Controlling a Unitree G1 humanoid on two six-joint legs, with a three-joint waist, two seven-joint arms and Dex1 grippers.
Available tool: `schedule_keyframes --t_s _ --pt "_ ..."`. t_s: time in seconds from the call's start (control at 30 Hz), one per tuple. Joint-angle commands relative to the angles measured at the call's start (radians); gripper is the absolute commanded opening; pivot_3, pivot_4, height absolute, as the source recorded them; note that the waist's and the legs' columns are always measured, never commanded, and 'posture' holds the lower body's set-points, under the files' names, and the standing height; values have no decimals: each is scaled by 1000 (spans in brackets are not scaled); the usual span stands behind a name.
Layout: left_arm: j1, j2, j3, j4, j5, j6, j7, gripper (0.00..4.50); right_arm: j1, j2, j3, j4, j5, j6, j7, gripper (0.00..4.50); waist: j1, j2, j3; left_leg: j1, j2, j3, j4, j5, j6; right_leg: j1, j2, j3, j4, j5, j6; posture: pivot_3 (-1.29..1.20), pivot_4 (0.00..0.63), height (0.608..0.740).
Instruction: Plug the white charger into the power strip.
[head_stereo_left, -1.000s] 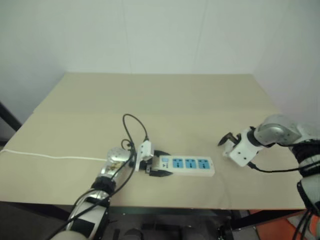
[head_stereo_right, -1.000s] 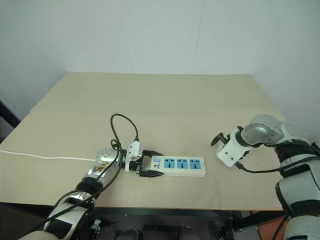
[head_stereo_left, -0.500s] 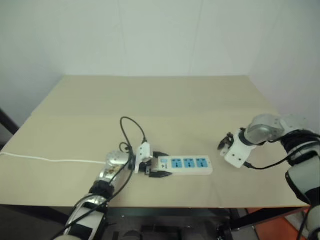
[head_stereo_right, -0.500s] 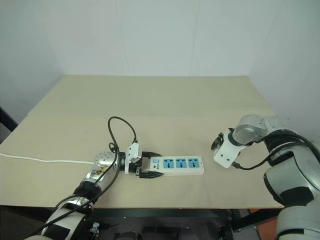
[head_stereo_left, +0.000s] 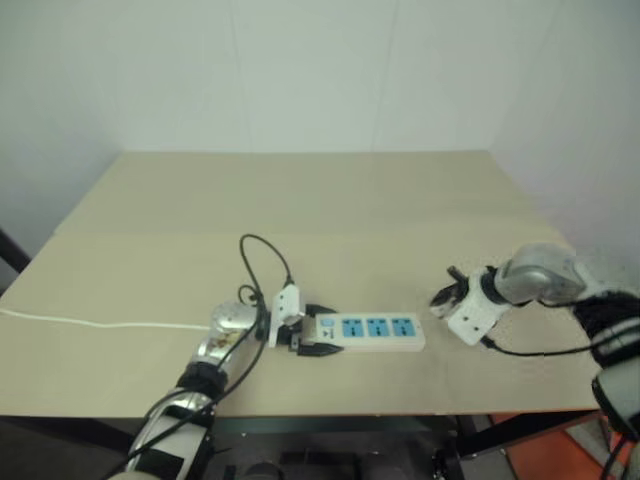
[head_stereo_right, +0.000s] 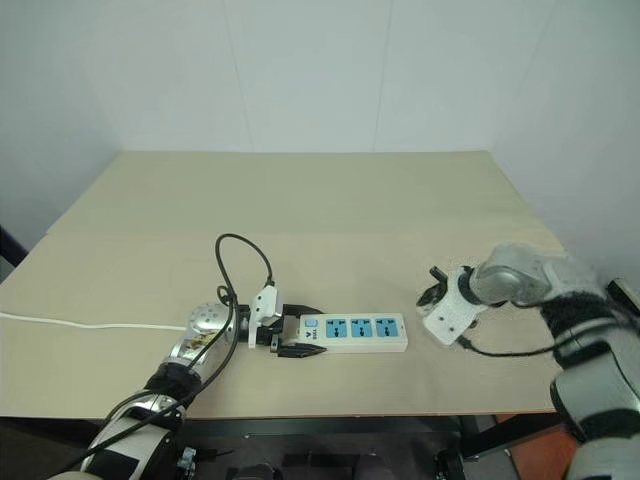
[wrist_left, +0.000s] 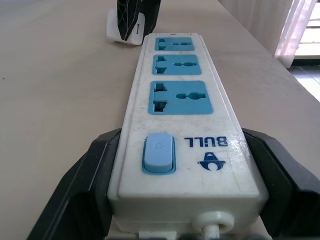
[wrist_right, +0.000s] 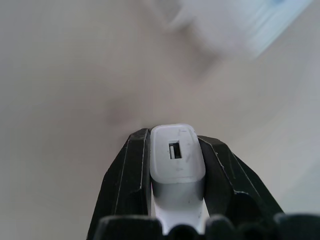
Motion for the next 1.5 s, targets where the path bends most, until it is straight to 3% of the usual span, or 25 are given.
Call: schedule_keyframes --t_s 0.03,0.23,0.47,0.77,1.0,1.17,1.5 --pt "-14 3 -12 13 7 -4 -6 3283 165 -9 -193 -362 372 341 34 1209 2 0 0 0 0 0 0 0 0 0 0 0 0 0 0 0 150 740" --pt "-28 24 -3 39 7 -12 -7 3283 370 88 -395 -708 649 745 -43 1209 6 0 0 0 1 -1 0 0 0 -1 1 0 1 0 1 0 150 740" --pt "-38 50 2 45 2 -12 -21 3283 402 200 -438 -860 798 974 -66 1209 15 0 1 -4 1 0 0 0 0 -3 1 -1 -1 -4 7 0 150 740" --pt "-30 80 5 39 -5 -20 -35 3283 385 374 -359 -848 822 1065 -46 1209 14 0 1 -4 2 0 0 0 0 -4 3 -1 -1 -4 8 0 150 740" --pt "-16 98 14 48 -20 -24 -53 3283 366 483 -339 -802 940 1216 2 1209 14 0 1 -4 3 0 0 0 0 -5 3 -1 -1 -4 7 0 150 740" --pt "-9 85 16 52 -28 -35 -55 3283 356 504 -334 -745 963 1280 52 1209 15 0 1 -5 3 0 0 0 0 -5 3 -1 -1 -4 7 0 150 740" --pt "-6 81 13 39 -35 -33 -70 3283 317 519 -337 -632 898 1232 91 1209 15 0 1 -12 3 0 0 0 0 -14 3 -1 1 -4 7 0 150 740"
